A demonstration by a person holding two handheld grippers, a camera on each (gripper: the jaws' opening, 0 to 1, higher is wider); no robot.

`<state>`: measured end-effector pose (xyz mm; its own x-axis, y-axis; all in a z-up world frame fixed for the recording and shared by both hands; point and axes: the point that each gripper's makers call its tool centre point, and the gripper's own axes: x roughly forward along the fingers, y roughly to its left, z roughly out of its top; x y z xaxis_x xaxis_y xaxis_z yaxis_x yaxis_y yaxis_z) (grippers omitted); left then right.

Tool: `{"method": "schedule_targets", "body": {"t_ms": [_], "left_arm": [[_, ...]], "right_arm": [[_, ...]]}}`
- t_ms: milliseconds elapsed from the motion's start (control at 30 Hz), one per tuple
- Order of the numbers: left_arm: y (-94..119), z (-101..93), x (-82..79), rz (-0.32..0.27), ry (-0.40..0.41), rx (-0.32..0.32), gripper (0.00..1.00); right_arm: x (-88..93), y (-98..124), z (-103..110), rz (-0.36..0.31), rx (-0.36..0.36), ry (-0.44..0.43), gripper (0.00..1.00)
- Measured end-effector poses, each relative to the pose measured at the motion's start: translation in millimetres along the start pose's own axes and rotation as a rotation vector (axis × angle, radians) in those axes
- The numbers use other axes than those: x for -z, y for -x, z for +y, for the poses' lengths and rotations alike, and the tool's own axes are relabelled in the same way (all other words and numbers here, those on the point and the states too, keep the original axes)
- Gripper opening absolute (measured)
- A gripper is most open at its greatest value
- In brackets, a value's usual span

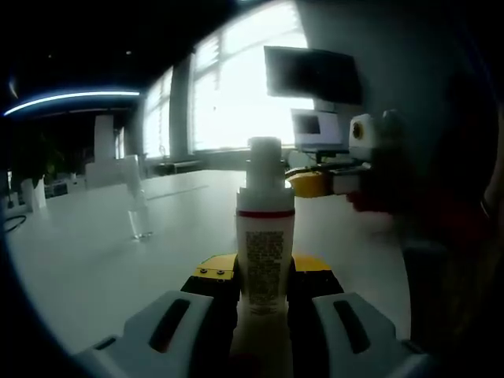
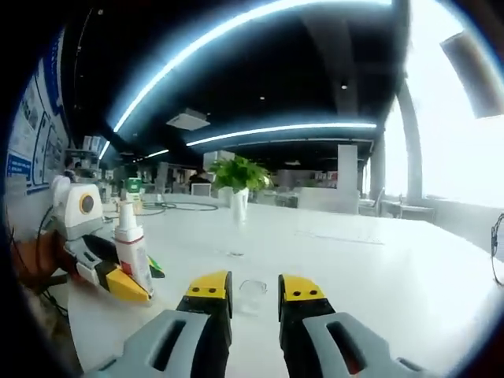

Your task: Clamp pump bottle remove cover press pump head put on cover

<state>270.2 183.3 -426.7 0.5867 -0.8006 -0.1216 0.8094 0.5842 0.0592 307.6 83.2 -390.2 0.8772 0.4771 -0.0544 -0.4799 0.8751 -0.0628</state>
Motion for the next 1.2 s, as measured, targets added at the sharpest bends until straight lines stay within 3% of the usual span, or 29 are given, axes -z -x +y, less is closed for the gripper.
{"method": "schedule_targets", "body": {"t_ms": [433,767,1200], "left_arm": [[0,-0.8,0.2,0.002,0.001,0.000,0.14],[0,-0.9,0.6,0.004,-0.004,-0.002,0.14],[0,-0.7,0.8,0.005,-0.005,0.000,0.14]], "right_arm": [[11.1,-23,8,0.065,0.011,-0.030,0.21],[20.3,-36,3,0.109,0.084,0.006,0.21],[37.3,-46,1,0.146,0.161,-0.014,0.22]]}}
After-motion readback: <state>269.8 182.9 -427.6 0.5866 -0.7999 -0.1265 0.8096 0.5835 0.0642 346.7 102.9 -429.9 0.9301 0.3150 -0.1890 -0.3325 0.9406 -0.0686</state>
